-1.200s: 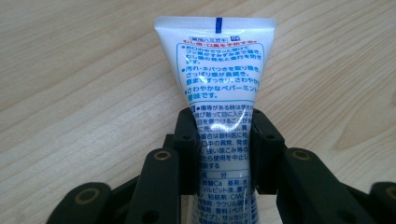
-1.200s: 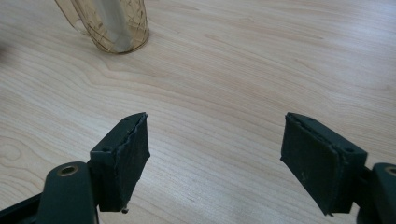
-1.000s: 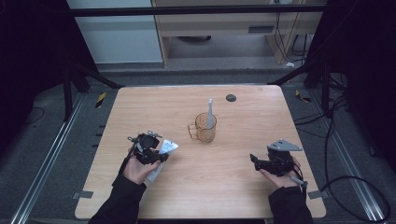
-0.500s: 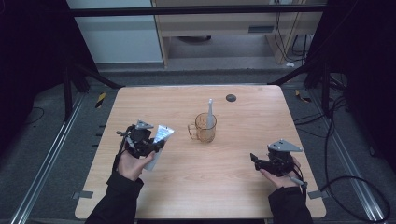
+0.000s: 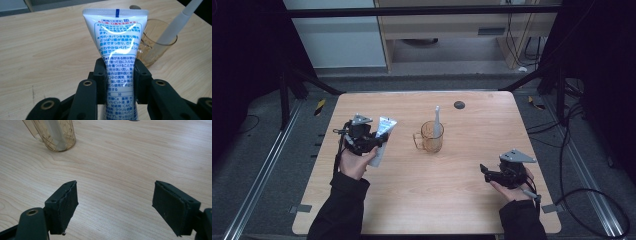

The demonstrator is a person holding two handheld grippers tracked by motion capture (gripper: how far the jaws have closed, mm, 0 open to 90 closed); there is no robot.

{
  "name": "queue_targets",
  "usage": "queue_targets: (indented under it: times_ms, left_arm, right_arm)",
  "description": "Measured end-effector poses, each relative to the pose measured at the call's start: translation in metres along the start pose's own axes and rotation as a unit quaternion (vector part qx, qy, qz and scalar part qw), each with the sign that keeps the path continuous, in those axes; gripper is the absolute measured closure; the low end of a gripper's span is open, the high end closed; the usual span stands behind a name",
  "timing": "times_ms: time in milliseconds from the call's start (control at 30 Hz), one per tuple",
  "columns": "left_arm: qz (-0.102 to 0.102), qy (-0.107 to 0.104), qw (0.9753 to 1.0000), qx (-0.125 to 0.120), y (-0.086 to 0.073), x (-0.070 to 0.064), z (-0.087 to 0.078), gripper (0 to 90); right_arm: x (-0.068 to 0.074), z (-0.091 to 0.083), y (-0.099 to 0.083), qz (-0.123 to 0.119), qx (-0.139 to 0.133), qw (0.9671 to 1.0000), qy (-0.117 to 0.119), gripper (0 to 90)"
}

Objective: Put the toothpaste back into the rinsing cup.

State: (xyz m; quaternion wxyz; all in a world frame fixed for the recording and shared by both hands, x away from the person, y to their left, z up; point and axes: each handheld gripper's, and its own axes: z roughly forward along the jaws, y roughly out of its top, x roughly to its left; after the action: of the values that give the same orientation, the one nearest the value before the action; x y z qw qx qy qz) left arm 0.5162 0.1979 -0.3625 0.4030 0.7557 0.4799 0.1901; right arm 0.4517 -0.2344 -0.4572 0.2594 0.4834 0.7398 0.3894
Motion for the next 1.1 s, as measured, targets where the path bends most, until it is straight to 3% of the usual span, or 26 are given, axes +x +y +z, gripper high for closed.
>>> queue_targets:
  times_ms: [300,467,600,1100]
  left_arm:
    - [-0.013,-0.001,0.9994,-0.032,0.013,-0.003,0.014,68.9]
    - [-0.013,-0.001,0.9994,-0.033,0.017,-0.002,0.025,68.9]
    - [-0.026,-0.002,0.9985,-0.049,0.020,0.000,0.029,68.9]
    - [-0.029,0.011,0.9943,-0.102,0.035,-0.013,0.045,68.9]
  right_arm:
    - [0.000,0.000,0.000,0.003,-0.001,1.0000,0.001,18.8]
    - [0.001,0.001,-0.001,0.001,0.000,1.0000,0.002,17.9]
    - [0.001,0.001,-0.001,0.002,-0.002,1.0000,0.002,17.6]
    - [0.000,0.003,-0.002,-0.001,-0.003,1.0000,0.000,17.4]
